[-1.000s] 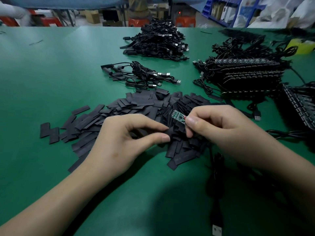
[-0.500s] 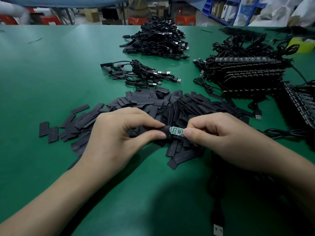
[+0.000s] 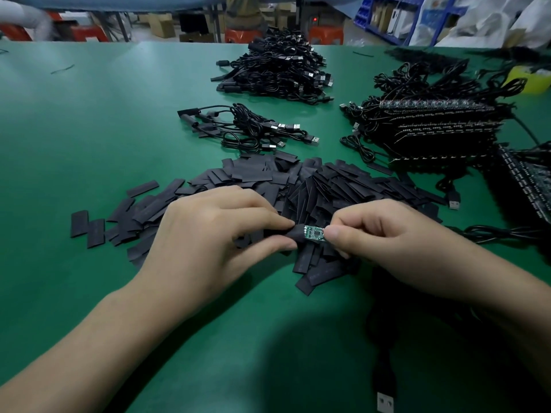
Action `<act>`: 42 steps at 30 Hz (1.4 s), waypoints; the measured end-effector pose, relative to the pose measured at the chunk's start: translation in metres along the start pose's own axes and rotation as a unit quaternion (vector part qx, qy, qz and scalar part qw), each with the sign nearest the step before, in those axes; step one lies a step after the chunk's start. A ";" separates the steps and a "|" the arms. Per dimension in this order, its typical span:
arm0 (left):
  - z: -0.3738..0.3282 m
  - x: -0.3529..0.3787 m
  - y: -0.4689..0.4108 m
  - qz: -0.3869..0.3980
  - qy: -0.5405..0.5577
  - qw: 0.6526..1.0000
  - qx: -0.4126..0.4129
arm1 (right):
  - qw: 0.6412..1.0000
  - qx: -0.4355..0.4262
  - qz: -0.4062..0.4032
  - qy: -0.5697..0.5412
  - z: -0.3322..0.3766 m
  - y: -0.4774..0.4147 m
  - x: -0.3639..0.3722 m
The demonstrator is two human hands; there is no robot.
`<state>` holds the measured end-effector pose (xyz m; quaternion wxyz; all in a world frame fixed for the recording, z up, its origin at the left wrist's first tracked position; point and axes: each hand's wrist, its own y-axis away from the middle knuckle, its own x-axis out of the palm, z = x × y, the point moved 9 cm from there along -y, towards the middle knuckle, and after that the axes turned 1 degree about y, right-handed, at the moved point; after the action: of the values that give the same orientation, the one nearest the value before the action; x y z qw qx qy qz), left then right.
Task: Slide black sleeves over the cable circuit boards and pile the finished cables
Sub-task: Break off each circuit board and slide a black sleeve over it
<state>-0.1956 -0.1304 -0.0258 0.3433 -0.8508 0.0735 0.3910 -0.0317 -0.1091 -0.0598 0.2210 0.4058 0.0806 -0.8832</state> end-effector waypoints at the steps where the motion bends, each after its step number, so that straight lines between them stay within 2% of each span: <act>1: 0.006 0.001 -0.002 0.009 -0.004 1.000 -0.014 | 0.999 -0.013 -0.023 0.032 0.004 0.001 -0.001; 4: 0.017 0.004 0.000 0.019 -0.009 1.000 -0.018 | 0.993 -0.038 -0.060 0.091 0.012 0.003 0.000; 7: 0.013 0.009 0.000 0.030 -0.028 0.999 0.003 | 0.993 -0.029 -0.045 0.104 0.010 0.003 0.002; 12: 0.000 0.014 -0.001 0.027 -0.022 0.998 0.043 | 0.997 -0.041 -0.010 0.060 0.015 0.003 0.007; 19: 0.001 0.016 -0.002 0.033 0.020 0.999 0.030 | 0.999 -0.030 -0.018 0.013 0.011 0.002 0.007; 24: 0.010 0.010 -0.005 -0.003 0.070 0.997 -0.022 | 0.988 -0.092 -0.120 -0.025 0.015 0.006 -0.014; 28: 0.020 0.010 -0.005 -0.015 0.123 0.990 -0.072 | 0.967 -0.163 -0.181 0.071 0.030 0.014 -0.024; 37: 0.025 0.017 -0.002 -0.010 0.204 0.973 -0.112 | 0.945 -0.224 -0.198 0.130 0.038 0.019 -0.022; 42: 0.033 0.022 0.002 -0.008 0.279 0.947 -0.163 | 0.934 -0.241 -0.212 0.156 0.042 0.024 -0.022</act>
<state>-0.2016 -0.1080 -0.0577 0.1693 -0.9706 0.0949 0.1424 -0.0369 -0.1368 -0.0147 0.1046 0.4462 0.4088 -0.7892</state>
